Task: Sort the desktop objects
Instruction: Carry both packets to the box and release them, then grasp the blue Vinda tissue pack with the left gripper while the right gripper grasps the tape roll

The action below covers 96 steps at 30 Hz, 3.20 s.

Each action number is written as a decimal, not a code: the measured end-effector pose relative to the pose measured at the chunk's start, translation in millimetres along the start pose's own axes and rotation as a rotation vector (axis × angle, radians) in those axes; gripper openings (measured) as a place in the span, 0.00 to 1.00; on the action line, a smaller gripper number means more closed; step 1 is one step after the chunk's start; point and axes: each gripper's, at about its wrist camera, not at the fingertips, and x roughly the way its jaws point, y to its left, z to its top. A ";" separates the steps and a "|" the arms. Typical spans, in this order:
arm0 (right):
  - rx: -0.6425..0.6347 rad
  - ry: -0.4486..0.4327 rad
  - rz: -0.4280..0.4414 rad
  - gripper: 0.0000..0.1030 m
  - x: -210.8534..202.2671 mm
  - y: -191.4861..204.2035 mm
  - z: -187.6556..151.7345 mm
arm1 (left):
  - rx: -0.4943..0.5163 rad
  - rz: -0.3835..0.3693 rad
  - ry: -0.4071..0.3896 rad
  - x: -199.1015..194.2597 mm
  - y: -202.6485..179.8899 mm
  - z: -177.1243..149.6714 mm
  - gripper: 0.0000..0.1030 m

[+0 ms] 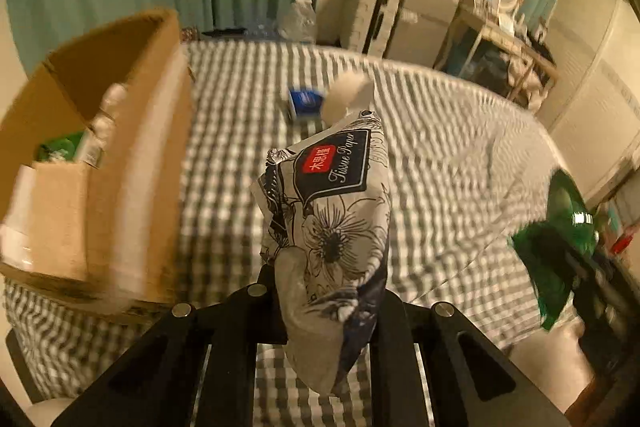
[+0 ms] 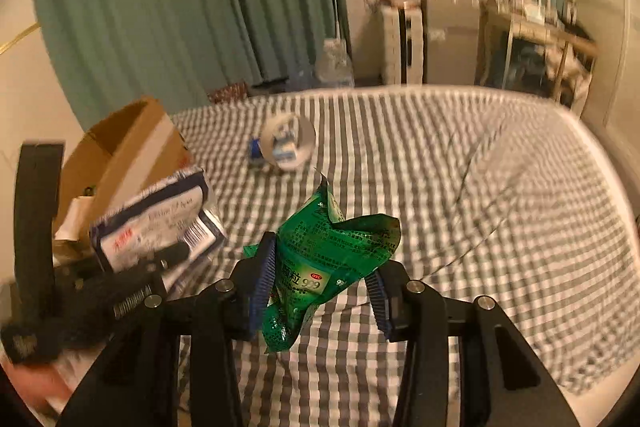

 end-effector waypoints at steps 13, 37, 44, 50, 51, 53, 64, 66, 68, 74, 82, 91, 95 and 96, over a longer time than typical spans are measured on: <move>-0.134 -0.128 0.085 0.41 -70.6 106.1 49.1 | 0.063 0.053 -0.153 -121.0 52.1 47.4 0.13; -0.089 0.105 0.401 0.89 117.1 240.1 96.9 | -0.166 0.196 -0.040 -13.5 223.9 56.8 0.81; -0.096 -0.002 0.230 0.89 101.7 175.4 97.5 | -0.096 0.286 -0.095 -31.4 192.2 48.6 0.94; -0.053 -0.078 0.014 0.89 56.6 98.8 85.9 | -0.042 0.269 -0.077 -50.4 136.1 37.8 0.94; -0.053 -0.087 -0.013 0.89 49.1 91.4 86.6 | -0.017 0.273 -0.065 -53.5 122.3 40.4 0.94; -0.046 -0.123 -0.054 0.91 27.0 73.3 88.5 | 0.018 0.288 -0.096 -66.9 96.9 44.1 0.95; 0.028 -0.408 -0.049 1.00 -92.8 7.9 86.1 | 0.110 0.247 -0.322 -121.8 -17.7 44.2 1.00; -0.004 -0.410 -0.035 1.00 -95.7 0.8 81.4 | 0.120 0.237 -0.329 -118.6 -31.1 41.8 1.00; -0.010 -0.409 -0.050 1.00 -95.7 -4.1 78.1 | 0.123 0.236 -0.319 -109.9 -39.2 41.2 1.00; 0.081 -0.375 -0.020 1.00 -77.7 -33.1 71.1 | 0.157 0.256 -0.263 -70.3 -47.0 38.1 1.00; 0.194 -0.211 0.027 1.00 -0.4 -56.4 50.1 | 0.092 0.271 -0.184 -9.8 -32.1 28.6 1.00; 0.233 -0.100 0.060 1.00 70.6 -52.9 29.2 | 0.028 0.233 -0.122 47.9 -12.5 22.2 1.00; 0.207 -0.093 0.111 1.00 89.4 -44.4 25.3 | -0.021 0.229 -0.128 71.0 -2.7 25.9 1.00; 0.201 -0.083 0.124 1.00 93.6 -41.4 26.6 | -0.025 0.235 -0.156 72.7 -2.1 23.6 1.00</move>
